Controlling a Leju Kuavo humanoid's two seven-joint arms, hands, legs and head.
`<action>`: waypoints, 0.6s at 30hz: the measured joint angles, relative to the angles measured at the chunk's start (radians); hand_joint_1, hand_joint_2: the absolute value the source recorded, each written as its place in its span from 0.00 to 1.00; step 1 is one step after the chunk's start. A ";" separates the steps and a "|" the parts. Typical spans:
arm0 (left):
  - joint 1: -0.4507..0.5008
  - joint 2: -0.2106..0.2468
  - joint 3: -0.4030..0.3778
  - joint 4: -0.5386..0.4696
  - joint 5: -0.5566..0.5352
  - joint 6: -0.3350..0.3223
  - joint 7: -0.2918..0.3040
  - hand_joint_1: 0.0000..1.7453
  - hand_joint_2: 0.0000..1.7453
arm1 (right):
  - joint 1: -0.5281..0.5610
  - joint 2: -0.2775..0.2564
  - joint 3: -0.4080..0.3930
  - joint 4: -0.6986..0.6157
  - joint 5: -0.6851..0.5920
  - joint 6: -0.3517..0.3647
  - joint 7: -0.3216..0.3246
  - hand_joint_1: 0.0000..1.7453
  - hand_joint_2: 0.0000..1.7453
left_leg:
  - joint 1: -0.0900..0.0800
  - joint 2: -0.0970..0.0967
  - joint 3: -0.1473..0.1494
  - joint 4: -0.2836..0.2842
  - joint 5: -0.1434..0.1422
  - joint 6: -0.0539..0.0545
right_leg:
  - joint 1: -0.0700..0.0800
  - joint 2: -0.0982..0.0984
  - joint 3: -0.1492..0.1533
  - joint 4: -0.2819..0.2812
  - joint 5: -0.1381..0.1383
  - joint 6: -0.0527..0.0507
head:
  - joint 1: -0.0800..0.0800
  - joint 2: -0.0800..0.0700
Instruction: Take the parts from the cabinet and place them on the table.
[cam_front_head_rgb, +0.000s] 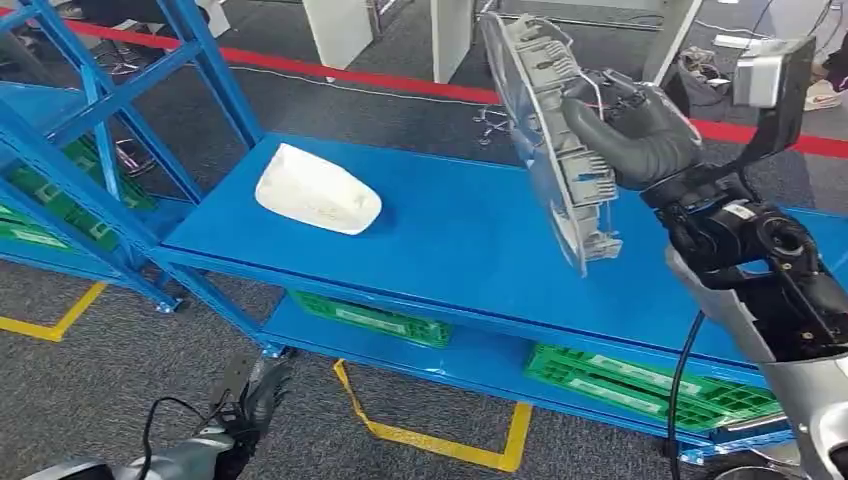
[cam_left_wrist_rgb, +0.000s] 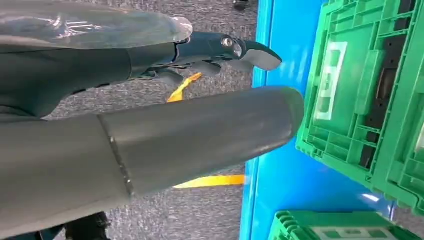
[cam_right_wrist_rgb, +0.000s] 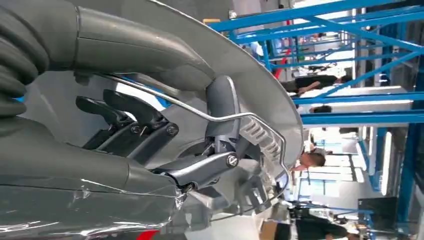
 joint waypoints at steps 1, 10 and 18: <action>0.000 0.000 0.000 0.000 0.000 0.000 0.000 0.00 0.00 | -0.003 0.000 0.000 0.000 0.000 0.000 0.000 1.00 1.00 | 0.000 0.000 0.000 0.000 0.000 0.000 | 0.000 0.000 0.000 0.000 0.000 0.000 | 0.000 0.000; 0.002 0.002 0.000 0.001 0.000 0.008 0.003 0.00 0.00 | -0.005 0.006 0.000 0.000 0.004 -0.002 -0.003 1.00 1.00 | 0.000 0.000 0.000 0.000 0.000 0.000 | 0.000 0.000 0.000 0.000 0.000 0.000 | 0.000 0.000; 0.002 0.003 0.000 0.001 -0.003 0.012 0.005 0.00 0.00 | -0.005 0.007 0.000 0.000 0.006 -0.003 -0.004 1.00 1.00 | 0.000 0.000 0.000 0.000 0.000 0.000 | 0.000 0.000 0.000 0.000 0.000 0.000 | 0.000 0.000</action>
